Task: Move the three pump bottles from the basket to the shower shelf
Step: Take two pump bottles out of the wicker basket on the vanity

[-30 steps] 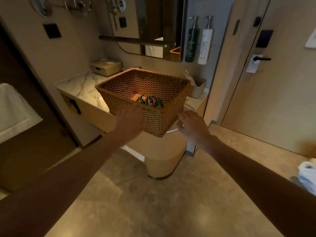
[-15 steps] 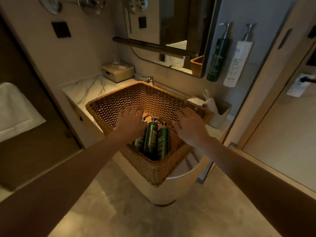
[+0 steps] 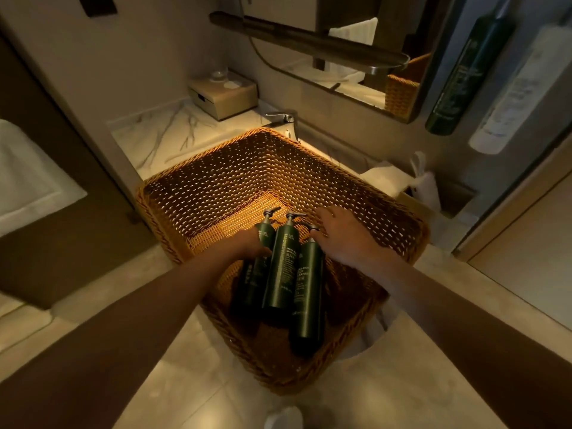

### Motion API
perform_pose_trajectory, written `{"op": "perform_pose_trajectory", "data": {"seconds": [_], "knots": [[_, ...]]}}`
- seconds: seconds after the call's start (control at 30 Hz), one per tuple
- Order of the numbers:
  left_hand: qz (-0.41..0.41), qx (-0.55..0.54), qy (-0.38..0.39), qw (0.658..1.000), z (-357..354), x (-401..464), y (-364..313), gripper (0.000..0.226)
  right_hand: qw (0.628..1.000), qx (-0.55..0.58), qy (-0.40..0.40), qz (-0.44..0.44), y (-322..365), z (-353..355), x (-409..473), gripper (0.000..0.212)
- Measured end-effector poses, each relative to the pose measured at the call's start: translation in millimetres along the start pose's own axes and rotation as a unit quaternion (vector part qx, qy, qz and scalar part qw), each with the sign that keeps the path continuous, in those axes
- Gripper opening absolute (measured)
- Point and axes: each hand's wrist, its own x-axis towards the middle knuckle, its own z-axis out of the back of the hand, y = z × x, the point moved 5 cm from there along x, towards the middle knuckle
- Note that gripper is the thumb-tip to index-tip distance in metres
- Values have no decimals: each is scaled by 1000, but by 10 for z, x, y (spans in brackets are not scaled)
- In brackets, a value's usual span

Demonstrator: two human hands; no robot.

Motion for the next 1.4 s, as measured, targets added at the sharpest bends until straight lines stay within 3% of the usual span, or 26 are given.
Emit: {"op": "perform_pose_trajectory", "data": {"seconds": [0.23,0.47,0.57,0.7,0.87,1.0,1.13,1.4], "knots": [[81,-131,85,984,-58,316,133,68,993,70,49,-76,-251,-140,218,57],[67,-233,49,969,66,416,113,69,974,136,131,-125,-278,-257,312,49],[2,-230,-16,973,236,397,43,76,963,135,178,-153,-281,-315,331,45],[-108,-127,-166,972,524,247,-83,85,954,72,247,-155,-181,-395,411,40],[-168,-194,-211,943,749,-35,-128,81,950,31,261,-170,-67,-651,522,45],[-193,-228,-204,932,825,-223,-127,81,934,121,238,-238,-44,-827,504,48],[-195,-258,-184,928,806,-271,-54,82,887,266,211,-313,-60,-862,490,51],[-164,-349,-170,907,923,-226,148,79,861,382,153,-299,10,-480,251,67]]}}
